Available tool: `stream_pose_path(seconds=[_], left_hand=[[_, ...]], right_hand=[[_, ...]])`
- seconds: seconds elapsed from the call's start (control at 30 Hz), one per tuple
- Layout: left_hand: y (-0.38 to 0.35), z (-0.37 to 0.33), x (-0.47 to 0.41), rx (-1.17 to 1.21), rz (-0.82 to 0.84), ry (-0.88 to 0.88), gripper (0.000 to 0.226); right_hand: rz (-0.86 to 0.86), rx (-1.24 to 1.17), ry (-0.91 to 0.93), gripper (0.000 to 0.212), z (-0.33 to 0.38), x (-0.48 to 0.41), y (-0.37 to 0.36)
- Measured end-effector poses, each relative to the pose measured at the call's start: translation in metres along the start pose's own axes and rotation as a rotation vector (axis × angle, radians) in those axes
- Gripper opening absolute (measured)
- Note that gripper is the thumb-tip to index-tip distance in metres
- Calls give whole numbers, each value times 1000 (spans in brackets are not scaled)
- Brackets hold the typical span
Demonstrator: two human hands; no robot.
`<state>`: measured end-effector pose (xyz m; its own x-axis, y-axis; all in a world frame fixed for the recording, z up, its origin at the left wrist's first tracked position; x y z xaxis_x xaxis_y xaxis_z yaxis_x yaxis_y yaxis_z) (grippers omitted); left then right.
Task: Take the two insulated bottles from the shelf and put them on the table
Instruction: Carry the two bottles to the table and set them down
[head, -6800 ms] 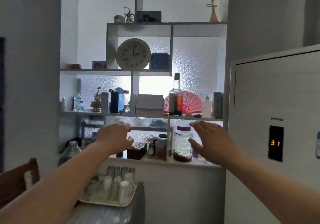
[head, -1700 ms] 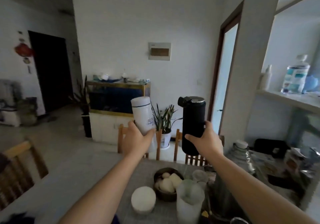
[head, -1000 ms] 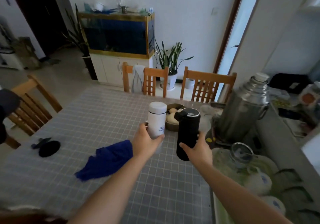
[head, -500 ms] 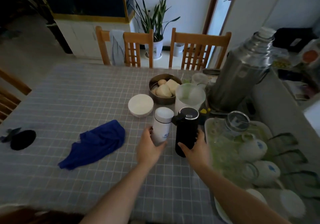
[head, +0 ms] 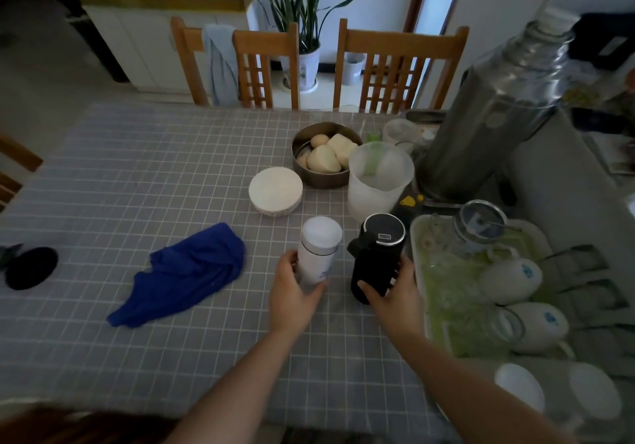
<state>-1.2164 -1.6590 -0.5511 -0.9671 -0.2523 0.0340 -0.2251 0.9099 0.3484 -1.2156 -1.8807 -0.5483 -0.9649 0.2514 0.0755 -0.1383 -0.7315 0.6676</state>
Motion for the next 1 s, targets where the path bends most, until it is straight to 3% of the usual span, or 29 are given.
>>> stream_pose_path(seconds=[0.6,1.0], left_hand=[[3,17,10,67,-25,-12,77],[4,23,15,74,-18,16,81]], right_hand=[[14,-136,6,86,-19,10,-9],[-11,-106,59,83,-12,10,-7]])
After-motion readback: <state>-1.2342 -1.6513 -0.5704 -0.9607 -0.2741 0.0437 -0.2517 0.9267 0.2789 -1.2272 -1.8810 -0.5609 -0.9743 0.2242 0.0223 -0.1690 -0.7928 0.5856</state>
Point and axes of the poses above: each hand's wrist, its own x-axis away from the middle knuckle, its own y-axis out of the back of the hand, z = x × y, the point moved 8 cm from there along -x, towards the middle knuckle, and after that the axes turned 8 degrees about x, right-handed, at the moved point
